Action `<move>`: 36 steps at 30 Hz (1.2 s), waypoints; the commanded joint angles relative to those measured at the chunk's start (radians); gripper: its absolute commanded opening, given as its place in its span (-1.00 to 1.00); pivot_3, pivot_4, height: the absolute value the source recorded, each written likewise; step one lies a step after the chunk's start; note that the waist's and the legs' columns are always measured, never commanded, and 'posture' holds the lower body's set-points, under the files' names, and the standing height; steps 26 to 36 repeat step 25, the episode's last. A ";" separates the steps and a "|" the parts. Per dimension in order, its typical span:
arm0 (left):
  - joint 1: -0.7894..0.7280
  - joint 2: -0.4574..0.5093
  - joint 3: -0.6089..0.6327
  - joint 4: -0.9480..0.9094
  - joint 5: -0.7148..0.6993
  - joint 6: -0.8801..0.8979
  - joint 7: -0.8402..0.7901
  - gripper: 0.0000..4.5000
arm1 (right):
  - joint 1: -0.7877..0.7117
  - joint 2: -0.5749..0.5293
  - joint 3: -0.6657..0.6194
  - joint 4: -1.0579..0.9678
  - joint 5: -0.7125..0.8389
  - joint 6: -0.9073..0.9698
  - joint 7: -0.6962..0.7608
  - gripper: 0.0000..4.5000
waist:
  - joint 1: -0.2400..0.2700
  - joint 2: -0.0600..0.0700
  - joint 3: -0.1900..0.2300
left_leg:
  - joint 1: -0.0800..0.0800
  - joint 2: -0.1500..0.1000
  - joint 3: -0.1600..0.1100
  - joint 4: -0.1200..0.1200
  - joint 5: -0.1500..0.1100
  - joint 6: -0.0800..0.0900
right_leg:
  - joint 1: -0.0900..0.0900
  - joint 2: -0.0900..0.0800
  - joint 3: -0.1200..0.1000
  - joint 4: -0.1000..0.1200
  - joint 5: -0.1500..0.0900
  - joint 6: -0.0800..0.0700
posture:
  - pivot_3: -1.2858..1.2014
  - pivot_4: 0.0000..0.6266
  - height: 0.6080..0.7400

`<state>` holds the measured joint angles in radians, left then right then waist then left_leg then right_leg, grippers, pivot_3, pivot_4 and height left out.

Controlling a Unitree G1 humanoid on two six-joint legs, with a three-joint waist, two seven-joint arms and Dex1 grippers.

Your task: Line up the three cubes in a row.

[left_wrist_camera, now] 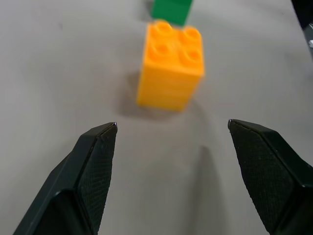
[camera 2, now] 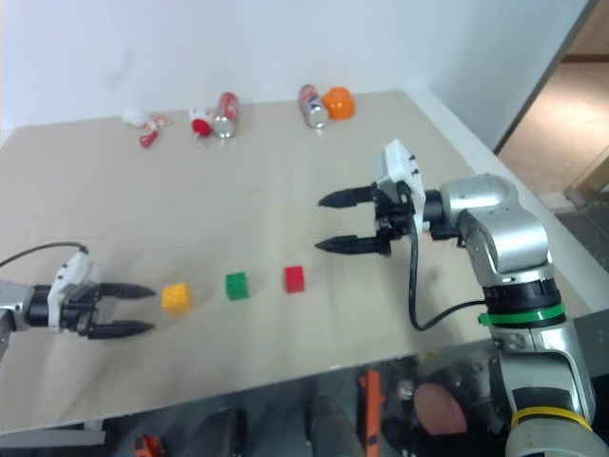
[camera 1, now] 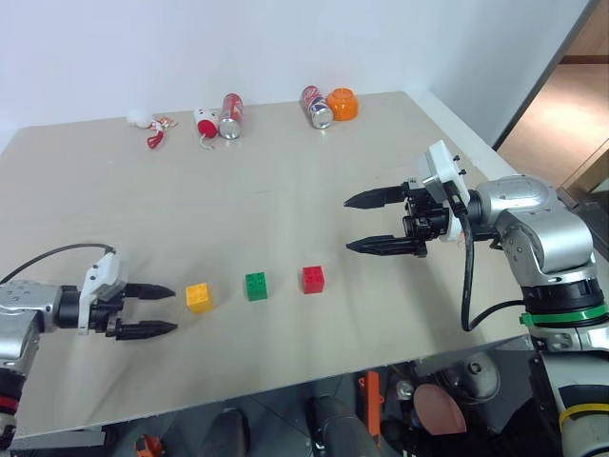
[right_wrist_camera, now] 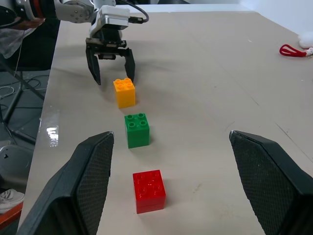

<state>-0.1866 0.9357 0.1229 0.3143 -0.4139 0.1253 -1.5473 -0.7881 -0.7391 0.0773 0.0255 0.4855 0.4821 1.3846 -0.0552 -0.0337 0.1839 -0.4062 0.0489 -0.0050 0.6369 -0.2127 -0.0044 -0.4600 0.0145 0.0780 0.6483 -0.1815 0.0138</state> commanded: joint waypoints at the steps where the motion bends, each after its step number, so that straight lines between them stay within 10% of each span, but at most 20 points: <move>1: 0.039 0.082 0.080 -0.064 -0.041 0.041 -0.031 0.67 | -0.033 -0.015 -0.016 -0.011 0.006 -0.004 0.016 0.74 | 0.000 0.000 0.000 | 0.000 0.000 0.000 0.000 0.000 0.000 | 0.000 0.000 0.000 0.000 0.000 0.000 | 0.03 -0.52 1.00; 8: 0.011 0.107 0.271 -0.088 -0.120 0.187 0.160 0.67 | -0.002 -0.059 -0.067 0.037 -0.017 -0.029 -0.020 0.74 | 0.003 0.000 0.000 | 0.000 0.001 0.000 0.000 0.000 0.000 | 0.000 0.000 -0.001 0.000 -0.001 -0.002 | 0.03 -0.52 1.00; 18: -0.034 -0.279 0.504 -0.438 -0.221 0.389 0.954 0.67 | 0.328 0.099 -0.339 -0.143 -0.027 0.040 -0.590 0.74 | 0.006 -0.002 0.000 | 0.000 -0.001 0.000 0.001 -0.001 -0.003 | 0.002 -0.002 0.000 0.001 0.003 0.006 | 0.03 -0.52 1.00; 25: 0.036 -0.443 0.443 -0.565 -0.248 0.408 1.092 0.67 | 0.484 0.273 -0.351 -0.271 -0.063 0.050 -0.859 0.74 | 0.007 -0.002 -0.001 | 0.003 0.000 -0.001 0.001 0.002 -0.007 | 0.003 0.000 0.001 0.001 0.005 0.005 | 0.03 -0.52 1.00; 36: 0.036 -0.443 0.443 -0.565 -0.248 0.408 1.092 0.67 | 0.484 0.273 -0.351 -0.271 -0.063 0.050 -0.859 0.74 | 0.007 -0.002 -0.001 | 0.003 0.000 -0.001 0.001 0.002 -0.007 | 0.003 0.000 0.001 0.001 0.005 0.005 | 0.03 -0.52 1.00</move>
